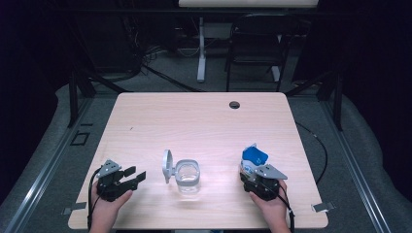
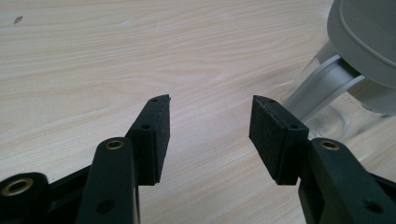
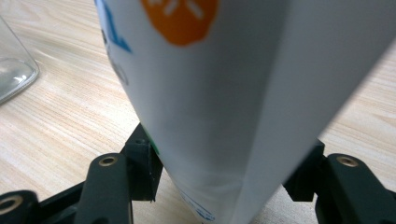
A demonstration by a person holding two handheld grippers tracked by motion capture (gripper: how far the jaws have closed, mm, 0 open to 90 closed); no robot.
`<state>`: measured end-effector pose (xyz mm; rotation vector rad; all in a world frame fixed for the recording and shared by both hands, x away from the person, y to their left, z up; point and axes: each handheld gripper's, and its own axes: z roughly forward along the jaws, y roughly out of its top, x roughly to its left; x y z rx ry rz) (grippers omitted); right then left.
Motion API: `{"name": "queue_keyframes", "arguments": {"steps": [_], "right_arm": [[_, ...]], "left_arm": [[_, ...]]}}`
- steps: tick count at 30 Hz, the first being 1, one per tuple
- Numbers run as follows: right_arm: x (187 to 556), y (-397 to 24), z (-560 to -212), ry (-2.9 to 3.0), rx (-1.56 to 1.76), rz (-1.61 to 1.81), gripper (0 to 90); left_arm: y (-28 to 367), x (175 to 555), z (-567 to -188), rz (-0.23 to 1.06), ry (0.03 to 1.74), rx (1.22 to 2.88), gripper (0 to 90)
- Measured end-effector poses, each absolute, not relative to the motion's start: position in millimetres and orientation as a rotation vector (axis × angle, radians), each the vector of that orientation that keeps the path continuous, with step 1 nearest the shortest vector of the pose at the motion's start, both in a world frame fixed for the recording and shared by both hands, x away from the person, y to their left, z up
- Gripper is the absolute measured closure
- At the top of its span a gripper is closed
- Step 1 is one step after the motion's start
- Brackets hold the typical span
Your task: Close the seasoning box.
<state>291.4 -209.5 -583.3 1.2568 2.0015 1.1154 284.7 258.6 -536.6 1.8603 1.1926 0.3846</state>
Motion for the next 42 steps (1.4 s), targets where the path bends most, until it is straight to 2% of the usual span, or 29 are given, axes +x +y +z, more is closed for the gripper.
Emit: {"name": "queue_keyframes", "arguments": {"steps": [26, 42], "right_arm": [[291.4, -208.5, -582.6, 1.990, 1.263, 1.131, 41.7], [286.7, -207.9, -565.8, 1.995, 1.211, 1.123, 41.8]], "left_arm": [[259.7, 285.4, -537.8, 0.378, 1.200, 1.877, 48.8], [259.8, 285.4, -538.7, 0.382, 1.205, 1.873, 48.8]]}}
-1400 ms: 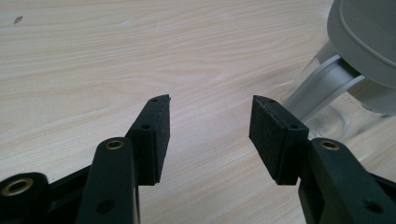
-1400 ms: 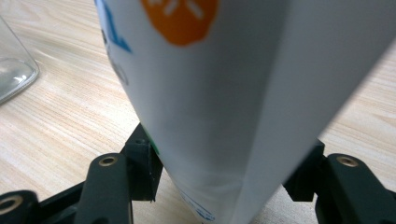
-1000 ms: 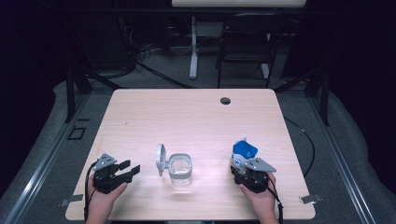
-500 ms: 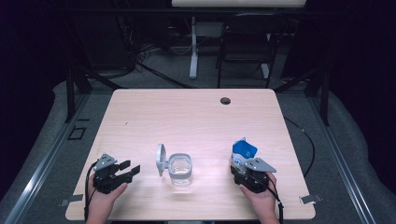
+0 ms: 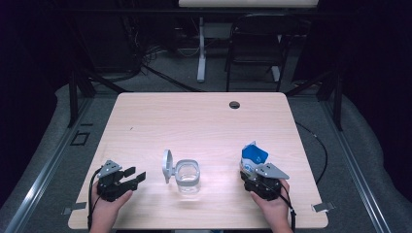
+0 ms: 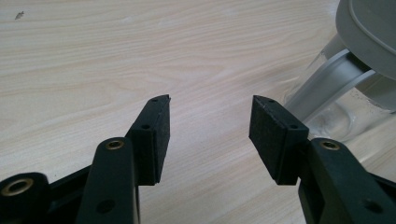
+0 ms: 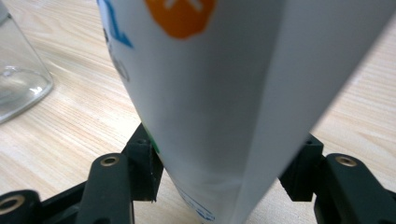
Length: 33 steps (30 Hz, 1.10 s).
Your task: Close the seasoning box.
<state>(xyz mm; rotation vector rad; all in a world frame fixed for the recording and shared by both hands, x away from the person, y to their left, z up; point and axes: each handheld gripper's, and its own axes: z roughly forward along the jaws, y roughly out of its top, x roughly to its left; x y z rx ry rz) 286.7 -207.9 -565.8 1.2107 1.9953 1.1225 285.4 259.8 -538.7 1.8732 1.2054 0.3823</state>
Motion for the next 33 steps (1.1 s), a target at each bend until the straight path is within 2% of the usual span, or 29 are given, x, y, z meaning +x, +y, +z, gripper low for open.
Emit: {"name": "queue_keyframes", "arguments": {"steps": [33], "right_arm": [[289.8, -178.0, -546.6, 2.097, 1.063, 1.101, 41.8]], "left_arm": [[261.5, 285.1, -540.1, 0.381, 1.215, 1.858, 48.6]]}}
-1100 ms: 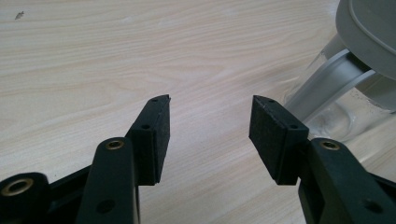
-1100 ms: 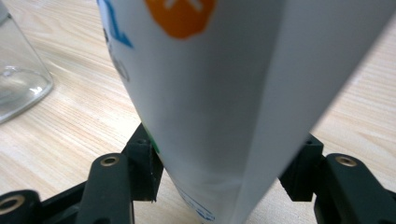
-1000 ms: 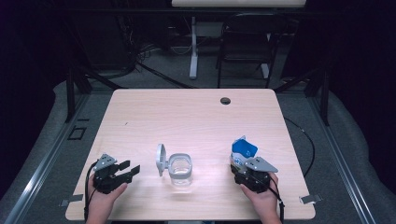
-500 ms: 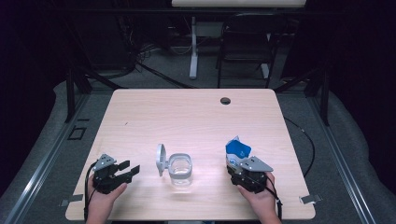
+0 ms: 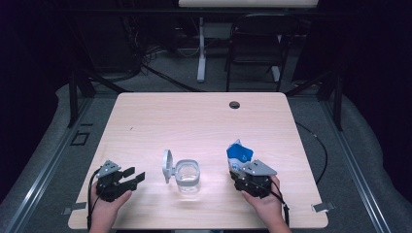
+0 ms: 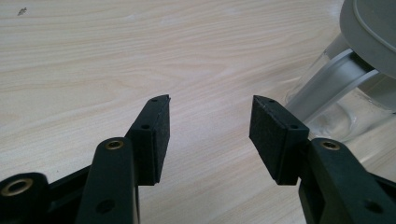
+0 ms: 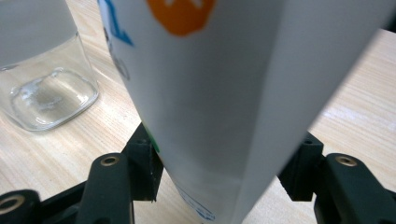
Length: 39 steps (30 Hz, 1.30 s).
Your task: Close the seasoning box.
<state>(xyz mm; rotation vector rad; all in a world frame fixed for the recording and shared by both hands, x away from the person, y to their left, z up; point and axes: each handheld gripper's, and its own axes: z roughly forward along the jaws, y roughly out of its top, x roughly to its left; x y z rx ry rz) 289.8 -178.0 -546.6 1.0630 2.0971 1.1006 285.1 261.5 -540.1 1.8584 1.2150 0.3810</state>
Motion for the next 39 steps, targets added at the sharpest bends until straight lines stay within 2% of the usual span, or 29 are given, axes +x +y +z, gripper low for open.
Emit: {"name": "queue_keyframes", "arguments": {"steps": [39], "right_arm": [[289.8, -154.6, -519.1, 2.245, 0.766, 0.947, 41.7]], "left_arm": [[262.8, 285.4, -540.1, 0.387, 1.218, 1.859, 48.6]]}}
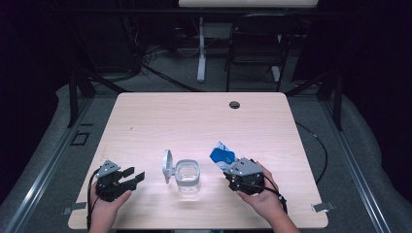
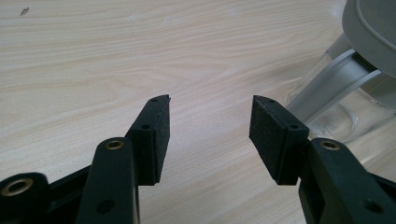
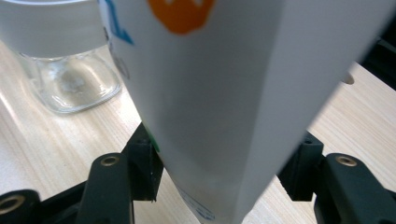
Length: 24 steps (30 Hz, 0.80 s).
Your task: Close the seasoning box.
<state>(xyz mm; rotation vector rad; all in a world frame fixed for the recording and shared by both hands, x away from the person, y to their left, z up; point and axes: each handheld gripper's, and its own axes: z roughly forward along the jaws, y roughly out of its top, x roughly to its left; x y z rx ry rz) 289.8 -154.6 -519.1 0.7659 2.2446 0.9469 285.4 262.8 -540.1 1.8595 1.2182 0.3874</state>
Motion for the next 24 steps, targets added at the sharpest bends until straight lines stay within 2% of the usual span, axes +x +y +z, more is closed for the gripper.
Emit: {"name": "queue_keyframes", "arguments": {"steps": [24], "right_arm": [[291.2, -137.5, -513.4, 2.317, 0.632, 0.838, 41.9]], "left_arm": [[264.4, 285.3, -539.6, 0.388, 1.222, 1.855, 48.7]]}}
